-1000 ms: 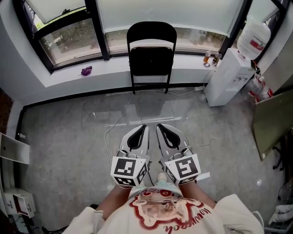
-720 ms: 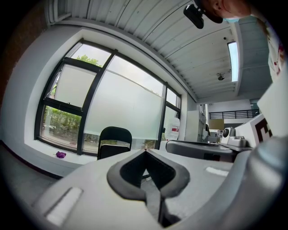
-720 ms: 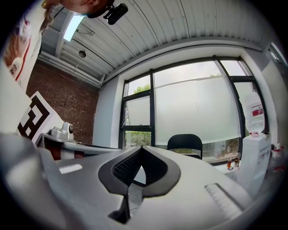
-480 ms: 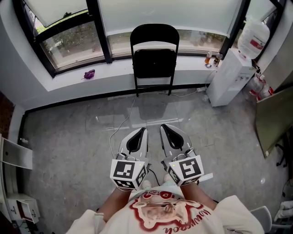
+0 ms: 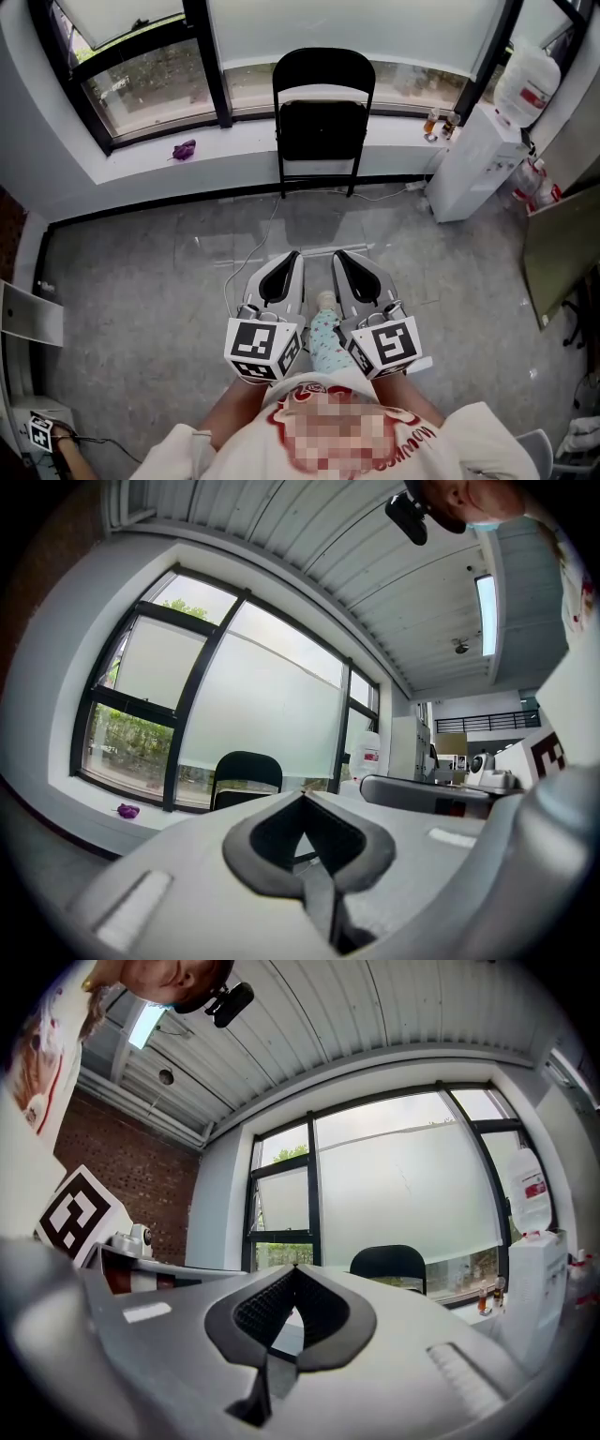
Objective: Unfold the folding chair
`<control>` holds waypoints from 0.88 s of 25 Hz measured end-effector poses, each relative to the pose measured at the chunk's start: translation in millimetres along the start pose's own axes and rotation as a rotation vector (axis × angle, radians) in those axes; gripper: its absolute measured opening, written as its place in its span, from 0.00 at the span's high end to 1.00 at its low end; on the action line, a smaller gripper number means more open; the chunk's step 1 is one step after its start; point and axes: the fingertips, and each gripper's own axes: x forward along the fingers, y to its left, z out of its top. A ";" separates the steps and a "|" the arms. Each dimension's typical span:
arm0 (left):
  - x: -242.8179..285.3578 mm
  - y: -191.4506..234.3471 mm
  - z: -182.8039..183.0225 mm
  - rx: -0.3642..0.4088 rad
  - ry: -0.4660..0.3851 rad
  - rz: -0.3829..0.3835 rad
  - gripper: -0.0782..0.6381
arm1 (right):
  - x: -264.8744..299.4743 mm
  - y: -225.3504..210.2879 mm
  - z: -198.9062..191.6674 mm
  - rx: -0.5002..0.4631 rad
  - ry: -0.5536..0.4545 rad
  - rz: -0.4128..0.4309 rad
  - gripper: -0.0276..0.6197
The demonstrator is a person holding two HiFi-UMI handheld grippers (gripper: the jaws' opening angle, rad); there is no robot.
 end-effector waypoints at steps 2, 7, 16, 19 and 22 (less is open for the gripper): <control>9.3 6.1 -5.7 0.011 0.009 0.004 0.88 | 12.1 -5.6 -8.8 0.007 0.026 0.013 0.92; 59.4 34.6 -1.6 0.009 0.012 0.024 0.88 | 65.7 -33.2 -8.4 0.003 0.022 0.043 0.92; 187.9 79.7 3.9 -0.002 0.031 0.045 0.88 | 172.8 -123.0 -14.1 0.000 0.042 0.066 0.92; 234.2 96.5 12.5 -0.008 0.027 0.060 0.88 | 211.1 -155.1 -11.1 -0.011 0.045 0.083 0.92; 277.3 111.7 22.5 -0.006 0.015 0.076 0.88 | 246.8 -183.6 -7.7 -0.020 0.044 0.106 0.92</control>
